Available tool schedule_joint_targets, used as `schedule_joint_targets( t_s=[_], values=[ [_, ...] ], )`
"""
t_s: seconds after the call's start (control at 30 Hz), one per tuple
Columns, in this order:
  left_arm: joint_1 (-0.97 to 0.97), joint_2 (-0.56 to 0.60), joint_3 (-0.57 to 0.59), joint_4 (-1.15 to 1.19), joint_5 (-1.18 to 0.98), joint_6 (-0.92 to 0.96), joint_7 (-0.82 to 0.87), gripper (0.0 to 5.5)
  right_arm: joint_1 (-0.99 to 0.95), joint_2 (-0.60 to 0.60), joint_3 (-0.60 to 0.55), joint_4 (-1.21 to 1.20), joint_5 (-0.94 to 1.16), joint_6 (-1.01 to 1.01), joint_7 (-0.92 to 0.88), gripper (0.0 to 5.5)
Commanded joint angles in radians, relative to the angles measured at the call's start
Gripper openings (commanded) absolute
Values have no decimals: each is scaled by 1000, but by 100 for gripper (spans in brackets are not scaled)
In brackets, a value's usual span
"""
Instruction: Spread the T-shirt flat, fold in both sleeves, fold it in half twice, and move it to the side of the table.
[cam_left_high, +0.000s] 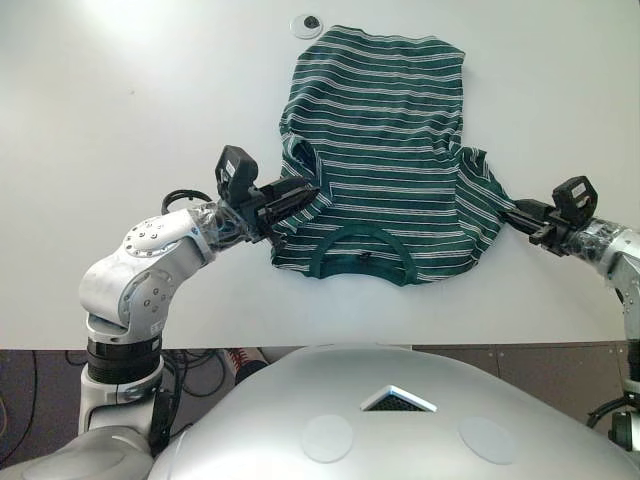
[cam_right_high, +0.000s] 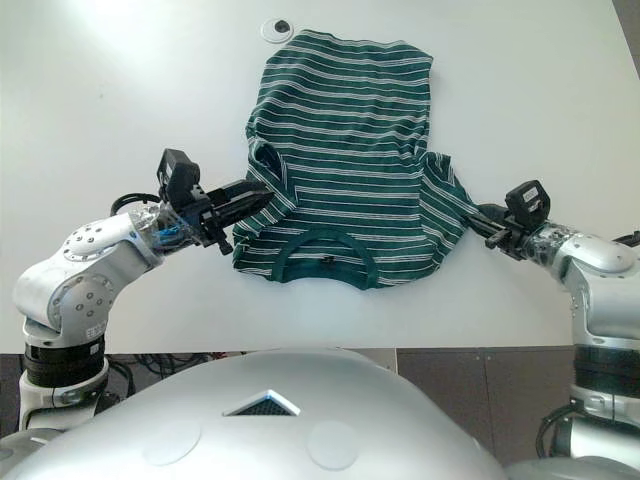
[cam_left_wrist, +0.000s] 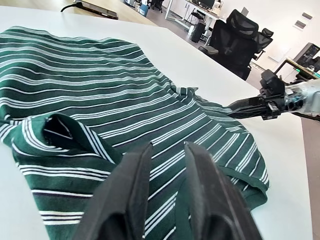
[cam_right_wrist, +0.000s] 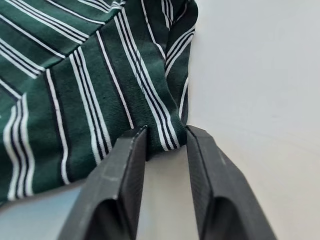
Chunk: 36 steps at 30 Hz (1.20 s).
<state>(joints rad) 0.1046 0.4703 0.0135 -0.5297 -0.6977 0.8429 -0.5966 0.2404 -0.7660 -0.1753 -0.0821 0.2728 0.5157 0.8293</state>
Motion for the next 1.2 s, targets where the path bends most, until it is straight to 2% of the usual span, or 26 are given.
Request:
schedule_joint_targets(
  t_s=[0.03, 0.17, 0.37, 0.7, 0.83, 0.93, 1.03, 1.1, 1.2],
  values=[
    [-10, 23, 4, -3, 8, -17, -8, 112, 33, 3, 39, -13, -9, 20, 6, 63],
    [-13, 30, -5, 7, 12, -23, -17, 112, 2, -4, 19, -89, 20, 27, 4, 3],
    [-32, 48, -17, 31, 18, -23, -34, 112, -41, -65, 51, -250, 46, 44, 85, 3],
    [-54, 43, -44, 59, 28, -27, -39, 112, -182, 41, 226, -331, 43, 101, 13, 3],
    [-70, 32, -42, 80, 32, -22, -23, 112, -176, 39, 344, -304, -20, 96, 7, 3],
    [-89, 28, -27, 108, 32, -22, -12, 112, -161, 24, 398, -296, -62, 76, 10, 49],
    [-88, 27, -3, 124, 35, -35, 1, 112, -164, 44, 379, -320, -33, 71, 17, 94],
    [-63, 32, 7, 120, 43, -44, 6, 138, -165, 30, 366, -330, -23, 58, 36, 127],
    [-53, 58, 39, 152, 179, -186, 57, 188, -156, 4, 280, -360, 18, 17, 70, 181]
  ],
)
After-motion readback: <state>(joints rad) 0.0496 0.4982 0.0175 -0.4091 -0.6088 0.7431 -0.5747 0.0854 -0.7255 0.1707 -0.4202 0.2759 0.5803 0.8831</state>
